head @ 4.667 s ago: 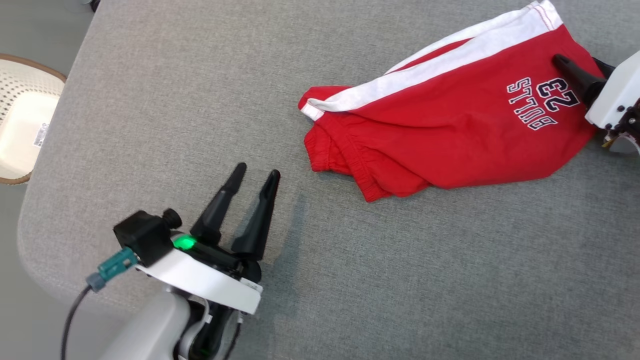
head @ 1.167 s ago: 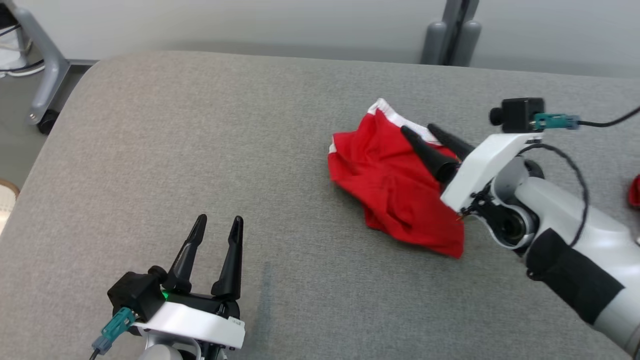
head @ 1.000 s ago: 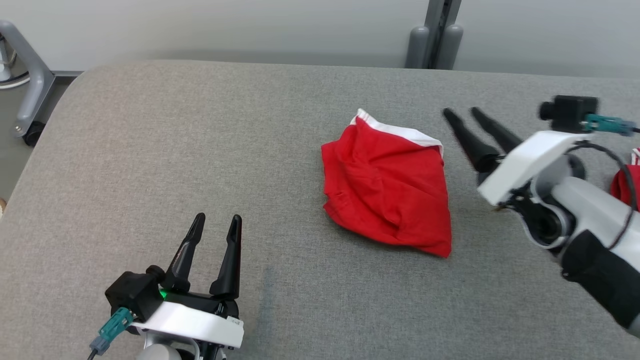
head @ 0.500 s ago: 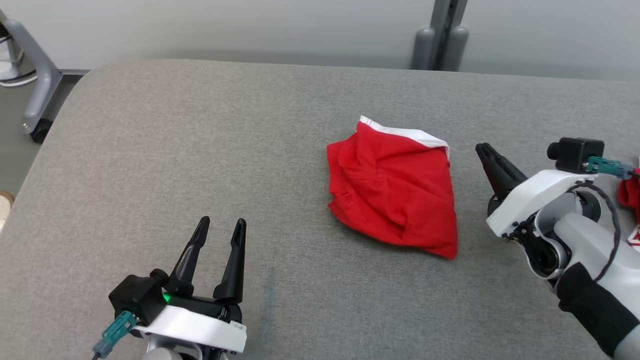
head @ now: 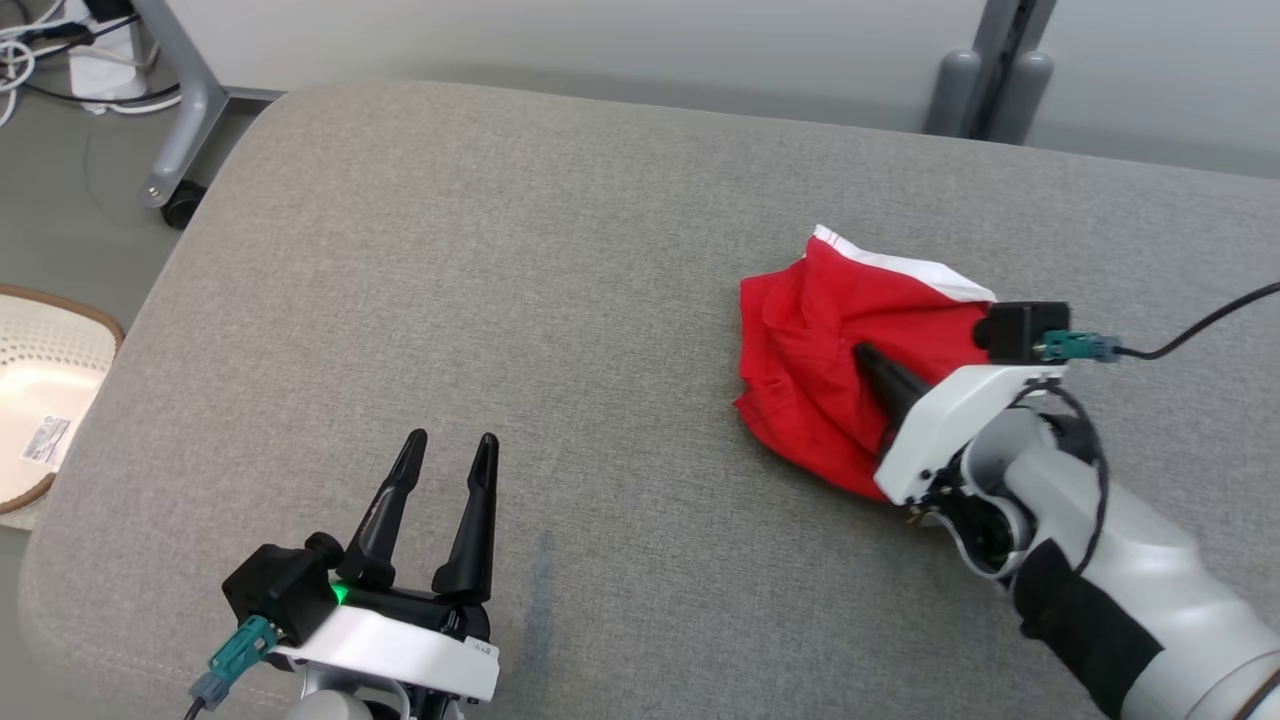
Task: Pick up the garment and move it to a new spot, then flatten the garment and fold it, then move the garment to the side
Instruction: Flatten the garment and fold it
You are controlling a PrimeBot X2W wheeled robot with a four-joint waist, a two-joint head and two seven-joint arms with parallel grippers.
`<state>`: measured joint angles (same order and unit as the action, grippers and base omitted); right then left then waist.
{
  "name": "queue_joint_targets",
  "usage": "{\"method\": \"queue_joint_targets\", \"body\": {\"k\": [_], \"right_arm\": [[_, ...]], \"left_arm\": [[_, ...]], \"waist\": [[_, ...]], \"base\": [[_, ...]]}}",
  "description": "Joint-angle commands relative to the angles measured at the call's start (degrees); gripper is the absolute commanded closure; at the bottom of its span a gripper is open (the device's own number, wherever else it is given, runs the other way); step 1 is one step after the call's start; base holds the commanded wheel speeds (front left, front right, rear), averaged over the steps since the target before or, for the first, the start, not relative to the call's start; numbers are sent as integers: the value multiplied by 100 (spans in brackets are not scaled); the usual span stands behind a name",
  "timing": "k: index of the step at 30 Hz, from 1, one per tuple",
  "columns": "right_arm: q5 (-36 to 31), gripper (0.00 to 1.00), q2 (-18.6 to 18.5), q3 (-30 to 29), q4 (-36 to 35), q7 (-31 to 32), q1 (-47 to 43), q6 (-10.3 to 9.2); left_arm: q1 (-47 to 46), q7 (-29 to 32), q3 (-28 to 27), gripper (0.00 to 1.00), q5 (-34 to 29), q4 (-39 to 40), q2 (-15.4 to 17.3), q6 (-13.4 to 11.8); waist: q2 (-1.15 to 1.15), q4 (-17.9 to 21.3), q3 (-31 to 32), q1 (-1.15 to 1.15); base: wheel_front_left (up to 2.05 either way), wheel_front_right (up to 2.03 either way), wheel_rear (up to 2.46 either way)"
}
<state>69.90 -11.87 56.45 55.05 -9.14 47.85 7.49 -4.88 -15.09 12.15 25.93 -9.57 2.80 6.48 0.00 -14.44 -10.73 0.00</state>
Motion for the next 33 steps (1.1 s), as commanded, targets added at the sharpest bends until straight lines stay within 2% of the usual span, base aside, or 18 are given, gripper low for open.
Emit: {"method": "queue_joint_targets", "body": {"k": [1,7,12,17,22,24,28,33], "right_arm": [[2,100,47,63,-33,26,-62,1],[-21,100,354,396,-440,90,-198,1],[111,100,535,813,-1090,320,-372,1],[231,100,393,946,-1676,213,-401,1],[174,100,9,891,-2146,-220,-356,1],[60,100,-248,765,-2122,-394,-352,1],[18,100,-435,426,-1853,-512,-360,1],[81,100,-271,80,-1371,-477,-213,2]], "left_arm": [[-31,-5,-30,0,31,-4,20,-12],[-6,-5,-58,0,38,-31,19,-1],[6,-5,-60,0,6,-50,21,-3],[31,-5,-103,0,-62,-46,21,-7],[73,-5,-147,0,-120,-27,21,8],[95,-6,-147,0,-141,-30,21,18],[111,-5,-145,0,-169,-30,21,29],[25,-5,-133,0,-167,-39,21,46]], "waist": [[0,-84,-32,0],[0,-132,-37,0],[0,-29,-5,0],[0,129,49,0],[0,348,143,0],[0,461,179,0],[0,548,163,0],[0,574,39,0]], "base": [[0,0,0],[0,0,0],[0,0,0],[0,0,0],[0,0,0],[0,0,0],[0,0,0],[0,0,0]]}}
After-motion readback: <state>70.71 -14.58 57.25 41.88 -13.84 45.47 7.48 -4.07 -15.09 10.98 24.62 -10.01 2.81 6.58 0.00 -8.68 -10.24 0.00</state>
